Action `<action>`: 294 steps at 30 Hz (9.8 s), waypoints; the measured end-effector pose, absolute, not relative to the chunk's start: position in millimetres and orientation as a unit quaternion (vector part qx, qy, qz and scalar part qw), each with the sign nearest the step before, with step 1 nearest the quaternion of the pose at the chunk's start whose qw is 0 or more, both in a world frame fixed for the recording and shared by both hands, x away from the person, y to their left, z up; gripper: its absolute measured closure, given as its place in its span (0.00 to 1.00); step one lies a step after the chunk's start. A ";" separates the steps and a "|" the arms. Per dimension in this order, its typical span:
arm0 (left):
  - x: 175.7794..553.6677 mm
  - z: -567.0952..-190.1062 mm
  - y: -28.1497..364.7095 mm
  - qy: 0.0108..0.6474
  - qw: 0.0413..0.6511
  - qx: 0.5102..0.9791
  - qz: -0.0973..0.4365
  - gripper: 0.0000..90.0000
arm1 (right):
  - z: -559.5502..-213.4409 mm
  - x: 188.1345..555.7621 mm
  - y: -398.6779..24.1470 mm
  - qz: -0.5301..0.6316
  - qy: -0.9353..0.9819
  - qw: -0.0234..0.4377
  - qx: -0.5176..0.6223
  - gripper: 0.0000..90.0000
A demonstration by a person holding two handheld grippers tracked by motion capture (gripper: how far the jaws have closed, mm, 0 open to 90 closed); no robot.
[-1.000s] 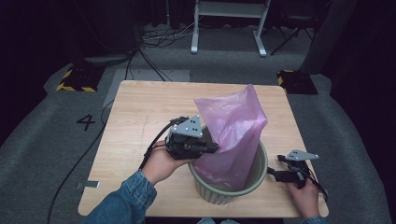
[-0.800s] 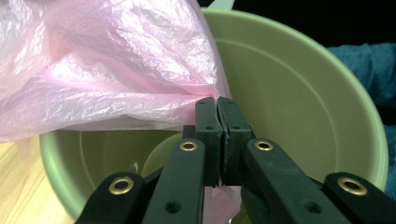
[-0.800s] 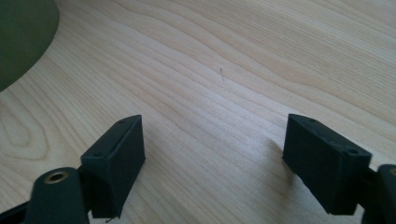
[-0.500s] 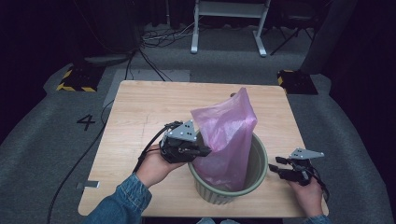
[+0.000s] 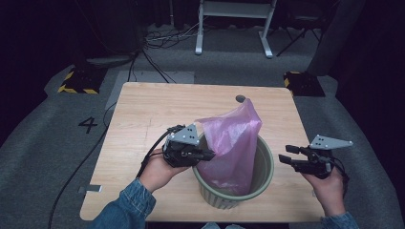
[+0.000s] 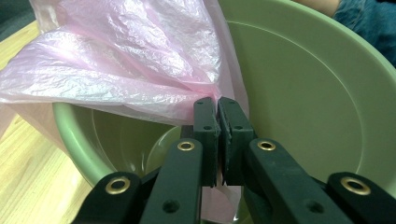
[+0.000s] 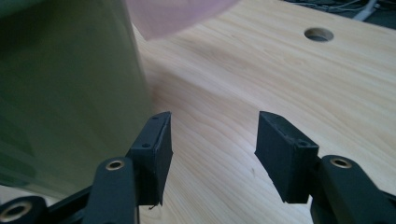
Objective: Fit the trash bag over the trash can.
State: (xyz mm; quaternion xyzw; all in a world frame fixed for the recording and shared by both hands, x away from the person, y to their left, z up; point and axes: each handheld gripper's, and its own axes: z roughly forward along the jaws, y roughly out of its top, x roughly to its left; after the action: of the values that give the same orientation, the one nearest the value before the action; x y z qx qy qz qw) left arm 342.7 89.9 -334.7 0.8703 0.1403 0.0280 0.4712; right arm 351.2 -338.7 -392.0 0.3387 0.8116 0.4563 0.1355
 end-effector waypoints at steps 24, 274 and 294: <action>343.4 -341.5 87.4 0.154 0.463 0.873 0.020 0.96 | -291.2 367.7 -258.9 0.484 0.835 0.126 0.232 0.46; 352.2 -285.3 69.7 0.083 0.539 0.838 0.037 0.83 | -302.3 332.4 -214.9 0.556 0.819 0.126 0.061 0.99; 329.4 -300.0 117.4 0.108 0.535 0.834 0.079 1.00 | -304.5 319.2 -247.4 0.571 0.808 0.134 0.061 1.00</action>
State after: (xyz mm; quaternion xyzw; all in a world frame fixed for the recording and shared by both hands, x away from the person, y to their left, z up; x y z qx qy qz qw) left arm 329.4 117.4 -300.0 0.8341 0.1079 0.0789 0.5351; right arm 319.2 -247.4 -304.5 0.0606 0.8077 0.5709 0.1345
